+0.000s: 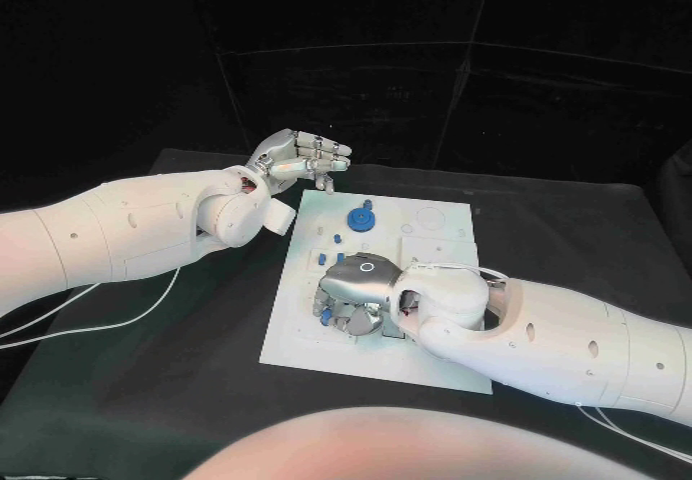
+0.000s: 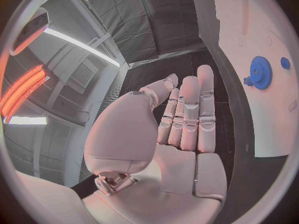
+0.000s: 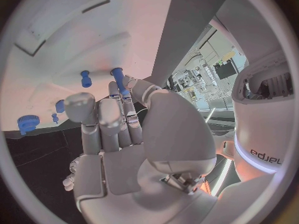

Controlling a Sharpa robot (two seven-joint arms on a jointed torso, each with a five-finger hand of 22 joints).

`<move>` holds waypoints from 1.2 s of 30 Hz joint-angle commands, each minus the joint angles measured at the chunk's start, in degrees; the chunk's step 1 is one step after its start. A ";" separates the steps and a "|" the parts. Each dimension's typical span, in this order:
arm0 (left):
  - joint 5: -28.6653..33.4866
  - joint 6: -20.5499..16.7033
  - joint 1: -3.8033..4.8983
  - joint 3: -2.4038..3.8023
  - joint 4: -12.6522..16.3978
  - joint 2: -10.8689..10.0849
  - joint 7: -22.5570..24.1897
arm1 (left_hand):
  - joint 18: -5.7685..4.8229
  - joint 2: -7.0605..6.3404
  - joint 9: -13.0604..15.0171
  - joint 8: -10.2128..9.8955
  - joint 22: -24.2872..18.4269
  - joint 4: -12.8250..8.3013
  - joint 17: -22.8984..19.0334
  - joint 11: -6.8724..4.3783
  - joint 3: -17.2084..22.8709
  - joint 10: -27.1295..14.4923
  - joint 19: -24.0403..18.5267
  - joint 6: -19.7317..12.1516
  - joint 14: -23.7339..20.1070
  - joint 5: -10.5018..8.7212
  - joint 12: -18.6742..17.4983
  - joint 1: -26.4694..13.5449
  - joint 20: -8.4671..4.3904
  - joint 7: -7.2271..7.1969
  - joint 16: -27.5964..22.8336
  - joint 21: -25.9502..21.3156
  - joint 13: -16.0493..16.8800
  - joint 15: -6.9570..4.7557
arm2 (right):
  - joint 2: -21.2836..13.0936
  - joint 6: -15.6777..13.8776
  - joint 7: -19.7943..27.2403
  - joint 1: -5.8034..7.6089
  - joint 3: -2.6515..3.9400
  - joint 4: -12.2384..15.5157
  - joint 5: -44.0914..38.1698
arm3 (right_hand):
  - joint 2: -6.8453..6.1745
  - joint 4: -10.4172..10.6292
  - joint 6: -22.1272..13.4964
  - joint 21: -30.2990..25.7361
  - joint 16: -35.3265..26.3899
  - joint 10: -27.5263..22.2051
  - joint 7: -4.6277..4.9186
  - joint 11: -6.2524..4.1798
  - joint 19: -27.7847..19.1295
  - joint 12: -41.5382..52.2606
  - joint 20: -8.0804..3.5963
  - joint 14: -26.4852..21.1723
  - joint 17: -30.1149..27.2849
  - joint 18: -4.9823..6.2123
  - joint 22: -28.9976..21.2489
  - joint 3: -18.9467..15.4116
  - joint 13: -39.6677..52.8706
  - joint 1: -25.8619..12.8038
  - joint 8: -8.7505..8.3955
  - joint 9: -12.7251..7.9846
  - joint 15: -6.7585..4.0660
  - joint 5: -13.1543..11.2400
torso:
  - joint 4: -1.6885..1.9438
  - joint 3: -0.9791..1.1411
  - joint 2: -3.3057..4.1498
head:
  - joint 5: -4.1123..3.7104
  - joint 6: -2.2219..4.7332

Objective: Assemble the parts on the task board

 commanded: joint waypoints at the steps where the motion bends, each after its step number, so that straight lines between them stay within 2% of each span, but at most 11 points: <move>1: 0.25 0.68 0.12 0.05 0.09 0.00 0.15 | 0.73 0.44 -0.09 -0.36 -0.03 -0.37 -0.06 0.04 0.02 -0.46 -0.44 -0.18 -0.44 0.26 0.38 -0.21 -0.15 0.18 -0.25 -0.22 -0.06 0.00 | 0.09 -0.37 0.75 -0.06 -0.17 0.12 -1.61 | -0.81 0.20 -1.26 -0.42 -0.22 -1.76 0.47 0.45 -0.42 -1.08 0.38 0.52 -0.56 0.22 -0.73 -0.90 -0.25 -1.20 -0.55 -0.28 0.33 0.37 | 0.01 0.00 -0.01 | 0.00 0.00; 7: 0.25 0.78 0.12 0.05 0.07 0.01 0.05 | 0.73 0.45 -0.09 -0.36 -0.03 -0.39 -0.08 0.05 0.00 -0.49 -0.46 -0.20 -0.46 0.26 0.40 -0.21 -0.14 0.18 -0.25 -0.22 -0.06 0.01 | 0.06 -3.29 1.39 -0.06 -0.19 -0.05 -1.52 | -2.64 0.61 -5.24 -2.89 -2.73 -6.51 0.48 1.22 -2.20 -2.98 1.12 -0.53 -4.00 0.93 -4.98 -3.10 -0.29 -2.93 -0.60 -0.55 0.98 0.62 | -0.02 0.03 -0.03 | -0.01 0.01; 15: 0.25 0.96 0.12 0.05 0.07 -0.04 -0.15 | 0.73 0.45 -0.08 -0.37 -0.02 -0.42 -0.14 0.07 -0.05 -0.56 -0.52 -0.23 -0.51 0.26 0.43 -0.23 -0.12 0.20 -0.23 -0.22 -0.06 0.03 | -1.42 -8.09 2.38 -0.09 -0.20 0.90 -0.47 | -2.72 0.62 -8.18 -6.24 -4.51 -11.54 0.60 1.58 -3.83 -2.69 1.43 -0.99 -6.47 1.73 -10.39 -7.72 -0.11 -2.79 -0.48 -0.45 1.24 1.45 | 0.01 0.07 0.02 | -0.14 0.11; 19: 0.25 1.01 0.12 0.05 0.09 -0.16 -0.23 | 0.73 0.44 -0.08 -0.37 -0.02 -0.43 -0.15 0.08 -0.07 -0.62 -0.53 -0.24 -0.52 0.26 0.42 -0.24 -0.11 0.20 -0.23 -0.22 -0.07 0.04 | -4.81 -11.31 2.98 -0.11 -0.17 3.27 2.10 | -2.42 0.79 -8.33 -6.86 -5.05 -11.60 0.68 1.54 -3.91 -1.89 1.43 -1.06 -7.28 1.83 -11.22 -9.32 0.01 -2.65 -0.38 -0.38 1.23 1.77 | -0.06 0.06 -0.09 | -0.38 0.20; 22: 0.25 1.06 0.12 0.05 0.19 -0.34 -0.26 | 0.73 0.44 -0.08 -0.37 -0.02 -0.43 -0.15 0.08 -0.07 -0.62 -0.53 -0.24 -0.52 0.26 0.42 -0.24 -0.11 0.20 -0.23 -0.22 -0.07 0.04 | -9.03 -14.25 3.05 -0.10 -0.12 5.89 5.35 | -2.06 1.46 -7.52 -7.17 -5.18 -8.98 0.78 1.34 -3.93 0.01 1.39 -1.11 -7.49 1.84 -11.51 -10.58 0.35 -3.28 -0.14 -0.24 1.13 2.28 | -0.01 -0.11 -0.15 | -1.50 0.70; 24: 0.25 1.00 0.12 0.04 0.24 -0.57 -0.27 | 0.73 0.44 -0.08 -0.37 -0.02 -0.43 -0.15 0.08 -0.07 -0.62 -0.53 -0.24 -0.52 0.26 0.42 -0.24 -0.11 0.20 -0.23 -0.22 -0.07 0.04 | -12.56 -15.95 2.78 -0.06 -0.04 7.78 8.94 | -1.92 2.10 -7.13 -6.86 -4.40 -6.85 0.55 0.99 -3.63 1.37 1.25 -0.83 -6.53 1.75 -10.82 -11.38 0.50 -3.95 -0.11 -0.21 0.94 2.48 | -0.11 -0.17 -0.15 | -2.08 1.02; 27: 0.25 0.90 0.12 0.03 0.21 -0.84 -0.29 | 0.73 0.44 -0.08 -0.37 -0.02 -0.43 -0.15 0.08 -0.07 -0.62 -0.53 -0.24 -0.52 0.26 0.42 -0.24 -0.11 0.20 -0.23 -0.22 -0.07 0.04 | -17.72 -17.49 1.23 0.06 0.06 10.26 15.34 | -1.35 3.29 -4.87 -3.81 -0.81 -0.45 0.25 -0.10 -1.31 4.90 0.84 0.57 -1.96 0.93 -5.44 -12.06 1.63 -5.00 0.82 0.15 0.17 2.71 | -0.56 -0.02 -0.25 | -2.81 1.19; 29: 0.25 0.88 0.12 0.03 0.27 -0.99 -0.28 | 0.73 0.44 -0.08 -0.37 -0.02 -0.43 -0.15 0.08 -0.07 -0.62 -0.53 -0.24 -0.52 0.26 0.42 -0.24 -0.11 0.20 -0.23 -0.22 -0.07 0.04 | -21.05 -18.47 -0.49 0.11 0.08 11.78 19.22 | -1.38 3.61 -3.19 -0.21 5.20 5.85 -0.74 -1.58 1.19 8.77 0.00 2.31 6.41 -0.01 1.00 -12.76 3.58 -5.21 1.64 0.42 -0.84 2.60 | -0.95 -0.04 -0.33 | -3.20 1.20; 33: 0.25 0.91 0.11 0.02 0.45 -1.06 -0.25 | 0.73 0.44 -0.08 -0.37 -0.02 -0.43 -0.15 0.08 -0.07 -0.62 -0.53 -0.24 -0.52 0.26 0.42 -0.24 -0.11 0.20 -0.23 -0.22 -0.07 0.04 | -26.50 -19.38 -5.82 0.15 0.07 14.35 24.08 | -2.22 5.24 -2.00 1.54 5.36 11.96 -2.43 -3.34 2.53 16.15 -1.80 2.30 5.70 -0.44 3.33 -16.05 9.21 -7.45 3.05 0.75 -2.48 2.50 | -1.75 -0.10 -0.53 | -4.13 1.45; 34: 0.25 0.92 0.10 0.01 0.50 -1.06 -0.24 | 0.73 0.44 -0.08 -0.37 -0.02 -0.43 -0.15 0.08 -0.07 -0.62 -0.53 -0.24 -0.52 0.26 0.42 -0.24 -0.11 0.20 -0.23 -0.22 -0.07 0.04 | -27.50 -19.34 -7.25 0.15 0.07 14.80 24.74 | -2.46 5.99 -2.25 2.22 6.43 12.03 -2.86 -3.75 3.02 21.24 -2.26 2.44 7.01 -0.59 4.37 -17.60 14.61 -8.07 3.65 0.87 -2.88 3.53 | -1.96 -0.09 -0.59 | -4.29 1.54; 36: 0.25 0.92 0.10 0.01 0.60 -1.07 -0.22 | 0.73 0.44 -0.08 -0.37 -0.02 -0.43 -0.15 0.08 -0.07 -0.62 -0.53 -0.24 -0.52 0.26 0.42 -0.24 -0.11 0.20 -0.23 -0.22 -0.07 0.04 | -28.90 -19.05 -9.52 0.15 0.06 15.40 25.54 | -2.06 7.43 -2.87 2.99 8.08 10.87 -2.74 -4.45 3.41 31.35 -2.43 2.50 9.10 -0.94 5.61 -20.05 25.96 -8.48 4.98 1.18 -3.33 4.64 | -2.16 -0.07 -0.63 | -4.61 1.66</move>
